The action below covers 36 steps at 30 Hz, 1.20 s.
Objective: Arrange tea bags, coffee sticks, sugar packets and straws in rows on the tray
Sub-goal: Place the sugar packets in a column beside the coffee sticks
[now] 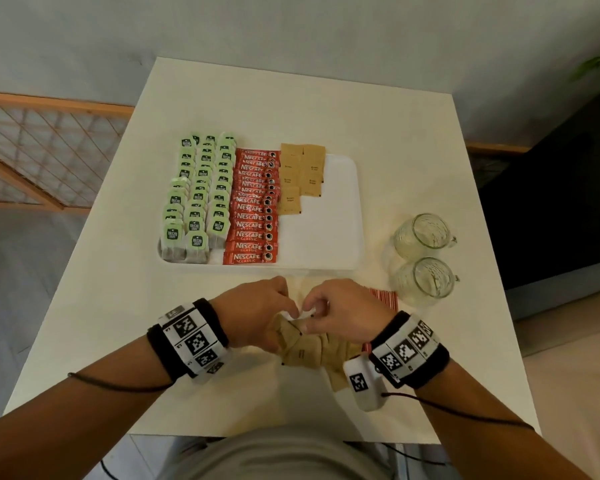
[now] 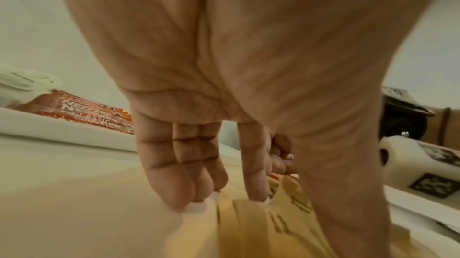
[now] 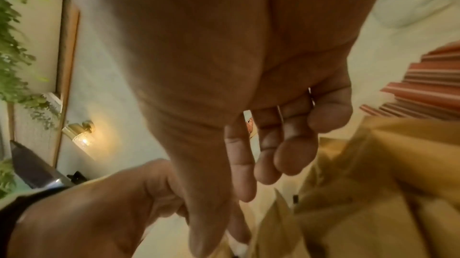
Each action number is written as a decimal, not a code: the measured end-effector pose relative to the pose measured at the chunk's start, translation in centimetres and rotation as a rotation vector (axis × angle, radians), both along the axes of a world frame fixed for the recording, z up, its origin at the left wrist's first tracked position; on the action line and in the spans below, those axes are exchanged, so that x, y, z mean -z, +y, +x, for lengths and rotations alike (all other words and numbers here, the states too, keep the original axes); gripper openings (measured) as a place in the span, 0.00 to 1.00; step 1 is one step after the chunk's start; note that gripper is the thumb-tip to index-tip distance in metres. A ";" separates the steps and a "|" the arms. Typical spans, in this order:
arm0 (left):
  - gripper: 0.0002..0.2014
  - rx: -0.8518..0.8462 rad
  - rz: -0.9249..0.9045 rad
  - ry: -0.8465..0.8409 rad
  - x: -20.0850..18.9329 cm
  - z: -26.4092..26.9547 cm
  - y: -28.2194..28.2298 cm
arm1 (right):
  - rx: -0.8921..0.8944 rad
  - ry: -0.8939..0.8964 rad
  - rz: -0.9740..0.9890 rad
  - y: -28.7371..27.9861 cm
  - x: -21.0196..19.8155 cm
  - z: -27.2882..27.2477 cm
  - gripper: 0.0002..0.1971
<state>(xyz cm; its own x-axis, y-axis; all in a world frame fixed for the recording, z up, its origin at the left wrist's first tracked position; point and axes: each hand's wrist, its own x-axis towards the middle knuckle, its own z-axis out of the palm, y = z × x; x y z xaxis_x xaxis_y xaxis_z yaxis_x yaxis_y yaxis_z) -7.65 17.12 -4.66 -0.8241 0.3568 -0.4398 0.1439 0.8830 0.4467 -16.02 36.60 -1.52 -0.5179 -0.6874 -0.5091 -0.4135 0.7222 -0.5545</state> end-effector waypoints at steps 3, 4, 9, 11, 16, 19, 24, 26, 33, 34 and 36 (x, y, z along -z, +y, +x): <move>0.28 -0.007 -0.057 0.029 0.0 0.2 0.4 | -0.090 0.026 0.057 0.2 0.6 0.9 0.22; 0.28 -0.005 -0.064 0.030 0.0 0.2 0.5 | -0.102 0.034 0.076 0.3 0.8 1.1 0.23; 0.20 -0.012 -0.079 0.033 -0.3 0.2 0.3 | -0.124 0.091 0.146 0.5 1.6 2.0 0.20; 0.18 -0.018 -0.086 0.033 -0.3 0.1 0.2 | -0.128 0.104 0.146 0.4 1.6 2.2 0.18; 0.10 -0.111 0.003 -0.020 -0.5 -0.1 0.0 | -0.145 0.111 0.117 0.5 1.6 2.3 0.15; 0.09 -0.192 0.117 -0.064 -1.3 -0.3 -0.6 | -0.157 0.091 0.080 0.6 1.6 2.0 0.11; 0.17 -0.328 0.246 -0.037 -1.8 -0.1 -1.7 | -0.111 0.038 -0.014 1.1 0.9 1.4 0.09; 0.17 -0.417 0.260 -0.009 -2.0 -0.3 -2.0 | -0.081 0.041 -0.065 1.3 0.6 1.3 0.08; 0.14 -0.394 0.470 -0.006 -3.0 -0.9 -1.7 | 0.033 -0.053 -0.237 1.0 -0.9 0.7 0.02; 0.13 -0.385 0.472 -0.023 -3.3 -1.0 -1.6 | 0.050 -0.086 -0.278 0.9 -1.1 0.6 0.01; 0.10 -0.383 0.475 -0.083 -3.8 -1.1 -1.5 | 0.067 -0.104 -0.345 0.6 -1.3 0.6 0.03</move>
<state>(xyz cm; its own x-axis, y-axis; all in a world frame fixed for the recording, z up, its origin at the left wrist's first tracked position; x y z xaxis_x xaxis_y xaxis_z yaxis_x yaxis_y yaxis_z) -8.79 15.67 -0.85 -0.9024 0.2149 -0.3735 -0.1963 0.5664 0.8004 -15.41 37.23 -0.19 -0.5250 -0.7945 -0.3052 -0.3001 0.5084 -0.8071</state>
